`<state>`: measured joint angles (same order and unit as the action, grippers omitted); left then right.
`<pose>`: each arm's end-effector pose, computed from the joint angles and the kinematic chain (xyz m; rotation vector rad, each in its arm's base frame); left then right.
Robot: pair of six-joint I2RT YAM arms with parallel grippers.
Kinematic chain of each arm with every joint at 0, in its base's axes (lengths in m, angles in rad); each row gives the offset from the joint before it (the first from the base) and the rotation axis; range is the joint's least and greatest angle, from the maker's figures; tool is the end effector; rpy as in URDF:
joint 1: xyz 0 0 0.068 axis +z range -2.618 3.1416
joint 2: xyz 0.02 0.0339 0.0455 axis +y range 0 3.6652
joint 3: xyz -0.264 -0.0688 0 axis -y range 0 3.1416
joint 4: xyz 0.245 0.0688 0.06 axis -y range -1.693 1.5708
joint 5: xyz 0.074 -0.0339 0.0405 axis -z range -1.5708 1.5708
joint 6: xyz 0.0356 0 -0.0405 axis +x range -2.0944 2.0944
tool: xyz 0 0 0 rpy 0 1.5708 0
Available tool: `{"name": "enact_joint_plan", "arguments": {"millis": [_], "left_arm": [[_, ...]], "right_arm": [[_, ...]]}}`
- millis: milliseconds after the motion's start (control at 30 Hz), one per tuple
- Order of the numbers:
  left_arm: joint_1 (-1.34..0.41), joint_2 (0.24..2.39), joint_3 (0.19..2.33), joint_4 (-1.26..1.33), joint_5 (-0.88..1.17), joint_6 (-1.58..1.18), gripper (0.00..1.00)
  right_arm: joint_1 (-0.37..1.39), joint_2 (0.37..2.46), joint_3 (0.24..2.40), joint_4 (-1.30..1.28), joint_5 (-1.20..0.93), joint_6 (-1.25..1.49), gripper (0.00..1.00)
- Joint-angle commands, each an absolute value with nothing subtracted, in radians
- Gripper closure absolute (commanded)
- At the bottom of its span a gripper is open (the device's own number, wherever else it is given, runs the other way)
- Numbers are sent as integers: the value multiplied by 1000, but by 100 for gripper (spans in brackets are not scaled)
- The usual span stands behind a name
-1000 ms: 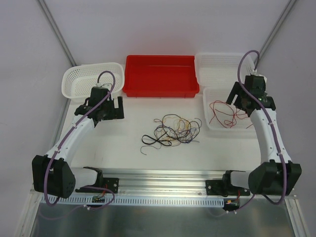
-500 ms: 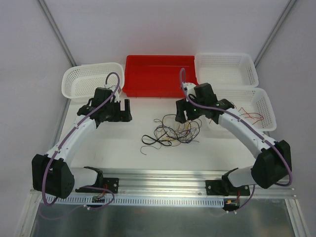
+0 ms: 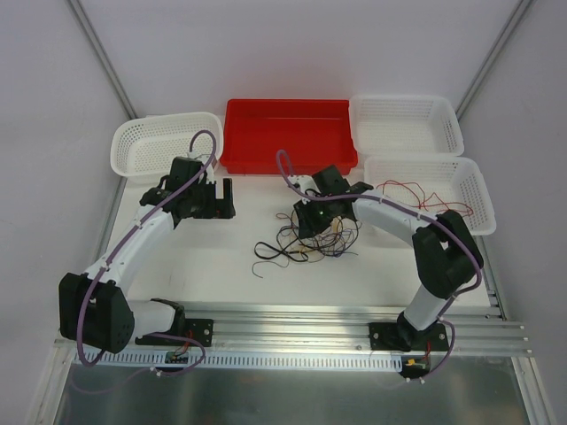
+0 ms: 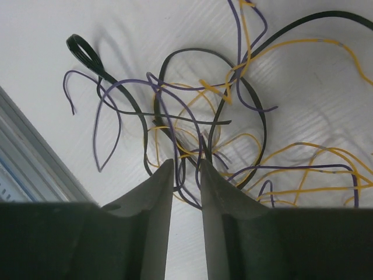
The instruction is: Untangle the cables
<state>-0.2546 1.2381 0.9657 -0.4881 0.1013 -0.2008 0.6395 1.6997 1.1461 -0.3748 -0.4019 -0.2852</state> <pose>0.2557 -0.0703 0.2795 0.1144 2.3494 -0.3438 0.2788 0.2247 0.2121 -1.2689 2.1655 0.6489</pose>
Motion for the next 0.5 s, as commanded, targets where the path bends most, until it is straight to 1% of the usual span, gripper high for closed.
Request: {"name": "enact_joint_plan", "arguments": {"millis": [0, 67, 100, 200, 300, 333, 433, 467], "left_arm": [[-259, 1238, 986, -500, 91, -189, 1], [-258, 1238, 988, -502, 87, -189, 1], [-259, 1238, 989, -502, 89, -189, 1], [-259, 1238, 991, -503, 95, -189, 1], [-259, 1239, 991, -506, 98, -189, 1], [-259, 1239, 991, -505, 98, -189, 1], [-259, 1243, 992, -509, 100, -189, 1], [-259, 1243, 992, -509, 100, -189, 1]], "right_arm": [[656, 1684, 1193, -359, -420, -324, 74], [670, 1642, 1213, -409, -370, -345, 84], [675, 1628, 1251, -434, -353, -363, 90], [687, 1562, 1330, -540, -304, -388, 98], [703, 1497, 1451, -629, -243, -413, 99], [710, 1474, 1533, -682, -224, -425, 99], [724, 1457, 1667, -777, -164, -440, 99], [723, 1444, 1740, -790, -150, -440, 99]]}}
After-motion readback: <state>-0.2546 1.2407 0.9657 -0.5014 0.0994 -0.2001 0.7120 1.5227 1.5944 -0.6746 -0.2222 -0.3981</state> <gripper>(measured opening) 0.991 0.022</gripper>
